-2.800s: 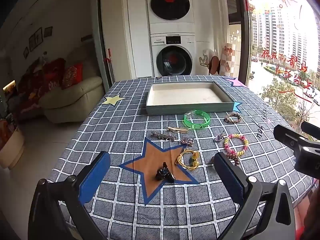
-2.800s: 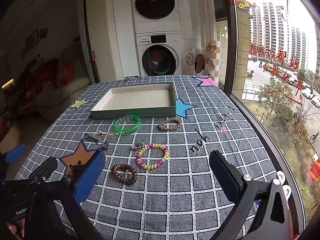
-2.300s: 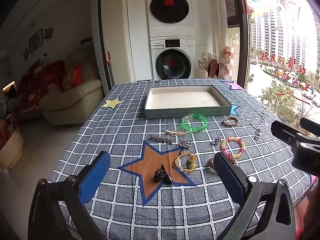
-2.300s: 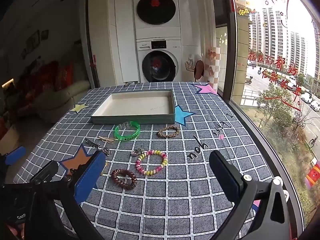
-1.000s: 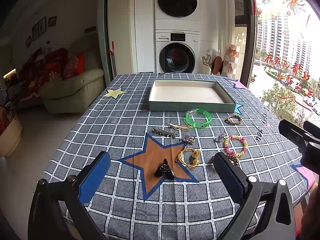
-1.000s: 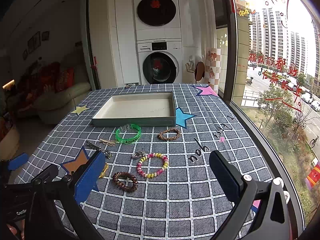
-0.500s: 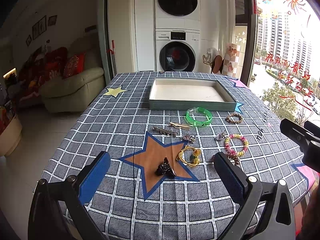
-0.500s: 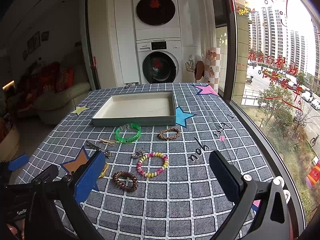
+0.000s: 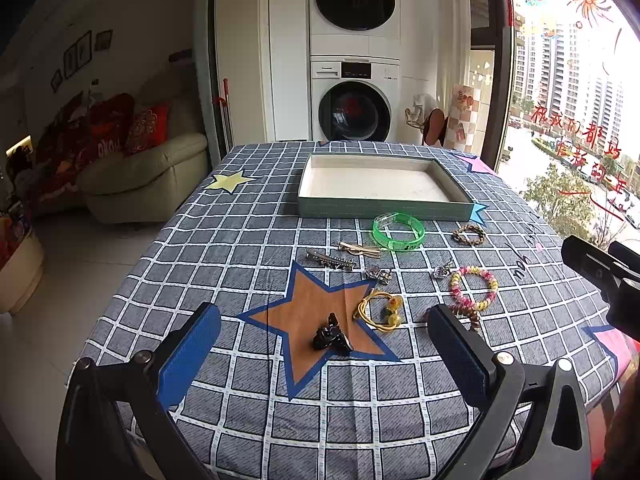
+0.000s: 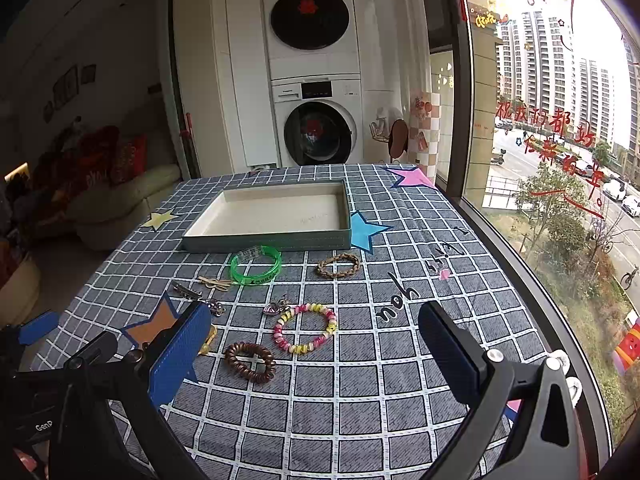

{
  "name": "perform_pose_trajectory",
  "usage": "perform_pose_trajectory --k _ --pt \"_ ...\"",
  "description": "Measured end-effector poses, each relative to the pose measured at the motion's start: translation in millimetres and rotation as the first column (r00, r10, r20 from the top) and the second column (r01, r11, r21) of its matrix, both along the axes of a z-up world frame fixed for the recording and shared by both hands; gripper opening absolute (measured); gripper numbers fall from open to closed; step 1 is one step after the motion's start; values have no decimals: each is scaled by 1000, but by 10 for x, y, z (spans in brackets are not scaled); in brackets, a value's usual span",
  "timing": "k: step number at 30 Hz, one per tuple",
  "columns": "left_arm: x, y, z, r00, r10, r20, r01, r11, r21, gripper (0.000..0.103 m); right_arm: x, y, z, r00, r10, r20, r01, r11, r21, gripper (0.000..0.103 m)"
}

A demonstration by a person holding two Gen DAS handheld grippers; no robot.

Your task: Organize jewelry

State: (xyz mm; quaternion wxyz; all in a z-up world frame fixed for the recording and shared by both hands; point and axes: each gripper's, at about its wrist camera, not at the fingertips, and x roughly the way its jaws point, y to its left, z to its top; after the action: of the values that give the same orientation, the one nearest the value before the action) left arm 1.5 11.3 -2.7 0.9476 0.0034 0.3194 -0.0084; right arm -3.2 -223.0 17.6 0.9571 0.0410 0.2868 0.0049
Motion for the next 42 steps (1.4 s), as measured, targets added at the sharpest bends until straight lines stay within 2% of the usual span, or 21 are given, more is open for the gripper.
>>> perform_pose_trajectory --k 42 --pt "24 22 -20 1000 -1 -13 1 1000 -2 103 27 35 -45 1000 5 -9 -5 1000 0 103"
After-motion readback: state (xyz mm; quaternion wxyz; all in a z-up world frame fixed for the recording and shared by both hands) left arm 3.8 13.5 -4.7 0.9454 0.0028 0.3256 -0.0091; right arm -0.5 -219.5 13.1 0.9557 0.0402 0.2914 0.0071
